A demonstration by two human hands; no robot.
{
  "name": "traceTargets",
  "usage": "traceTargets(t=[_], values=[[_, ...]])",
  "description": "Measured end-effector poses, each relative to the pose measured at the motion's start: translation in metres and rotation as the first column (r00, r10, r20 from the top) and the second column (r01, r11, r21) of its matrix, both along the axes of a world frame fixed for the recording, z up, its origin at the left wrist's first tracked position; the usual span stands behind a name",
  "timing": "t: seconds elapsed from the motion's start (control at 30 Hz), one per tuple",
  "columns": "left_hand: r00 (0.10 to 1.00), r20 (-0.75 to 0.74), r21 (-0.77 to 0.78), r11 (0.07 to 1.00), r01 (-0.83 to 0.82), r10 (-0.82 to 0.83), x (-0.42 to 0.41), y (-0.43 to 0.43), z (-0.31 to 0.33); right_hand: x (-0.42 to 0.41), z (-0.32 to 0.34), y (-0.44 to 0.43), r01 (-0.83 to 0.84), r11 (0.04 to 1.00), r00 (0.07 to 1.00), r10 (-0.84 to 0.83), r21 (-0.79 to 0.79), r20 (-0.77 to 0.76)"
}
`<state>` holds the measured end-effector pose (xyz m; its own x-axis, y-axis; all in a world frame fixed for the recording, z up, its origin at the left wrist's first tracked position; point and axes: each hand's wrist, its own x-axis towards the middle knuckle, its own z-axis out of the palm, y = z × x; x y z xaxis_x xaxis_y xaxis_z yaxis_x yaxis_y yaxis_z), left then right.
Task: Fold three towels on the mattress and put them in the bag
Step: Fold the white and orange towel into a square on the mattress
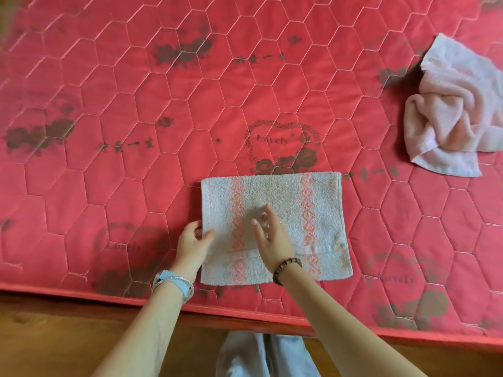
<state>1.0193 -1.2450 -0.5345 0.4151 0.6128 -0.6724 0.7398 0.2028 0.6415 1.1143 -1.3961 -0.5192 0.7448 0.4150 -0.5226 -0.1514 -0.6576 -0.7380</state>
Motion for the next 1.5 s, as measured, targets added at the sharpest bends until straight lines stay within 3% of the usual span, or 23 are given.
traceTargets(t=[0.13, 0.3, 0.53, 0.6, 0.7, 0.8, 0.93, 1.03, 1.13, 1.2, 1.4, 1.5], values=[[0.991, 0.132, -0.032, 0.999, 0.030, -0.025, 0.011, -0.006, 0.028, 0.011, 0.012, 0.012, -0.064, 0.993, 0.998, 0.065, -0.094, 0.005], [0.945, 0.314, -0.110, 0.985, 0.131, -0.091, 0.044, -0.034, 0.079, 0.030, 0.050, 0.023, 0.068, 0.996, 0.987, -0.058, 0.060, -0.153], [0.875, 0.447, -0.344, 0.867, 0.360, -0.186, 0.081, -0.084, 0.095, 0.090, 0.079, -0.031, 0.005, 1.000, 1.000, -0.005, -0.025, 0.009], [0.870, 0.431, -0.307, 0.868, 0.390, -0.239, 0.087, -0.094, 0.090, 0.108, 0.069, -0.061, 0.043, 0.995, 0.999, -0.041, -0.090, 0.033], [0.880, 0.347, -0.095, 0.922, 0.376, -0.324, 0.092, -0.106, 0.068, 0.127, 0.047, -0.098, 0.136, 0.969, 0.990, -0.124, -0.204, 0.070], [0.881, 0.230, 0.095, 0.911, 0.403, -0.413, 0.092, -0.114, 0.041, 0.133, 0.021, -0.120, 0.181, 0.940, 0.983, -0.179, -0.290, 0.033], [0.894, 0.176, 0.215, 0.902, 0.374, -0.412, 0.094, -0.117, 0.019, 0.133, 0.002, -0.127, 0.221, 0.926, 0.967, -0.248, -0.305, -0.053], [0.914, 0.170, 0.322, 0.897, 0.302, -0.368, 0.102, -0.115, 0.014, 0.135, 0.007, -0.128, 0.162, 0.926, 0.972, -0.210, -0.342, -0.109], [0.911, 0.196, 0.426, 0.868, 0.255, -0.364, 0.121, -0.107, 0.012, 0.131, 0.010, -0.137, -0.078, 0.900, 0.974, -0.023, -0.429, -0.226], [0.903, 0.200, 0.436, 0.860, 0.265, -0.379, 0.138, -0.099, 0.010, 0.123, 0.008, -0.145, -0.134, 0.884, 0.971, 0.027, -0.448, -0.237], [0.890, 0.001, 0.356, 0.832, 0.427, -0.457, 0.173, -0.081, 0.001, 0.099, 0.001, -0.163, 0.023, 0.956, 0.972, -0.090, -0.294, -0.216], [0.889, -0.048, 0.312, 0.839, 0.446, -0.455, 0.176, -0.074, -0.002, 0.093, 0.002, -0.164, 0.013, 0.962, 0.975, -0.073, -0.274, -0.210]])
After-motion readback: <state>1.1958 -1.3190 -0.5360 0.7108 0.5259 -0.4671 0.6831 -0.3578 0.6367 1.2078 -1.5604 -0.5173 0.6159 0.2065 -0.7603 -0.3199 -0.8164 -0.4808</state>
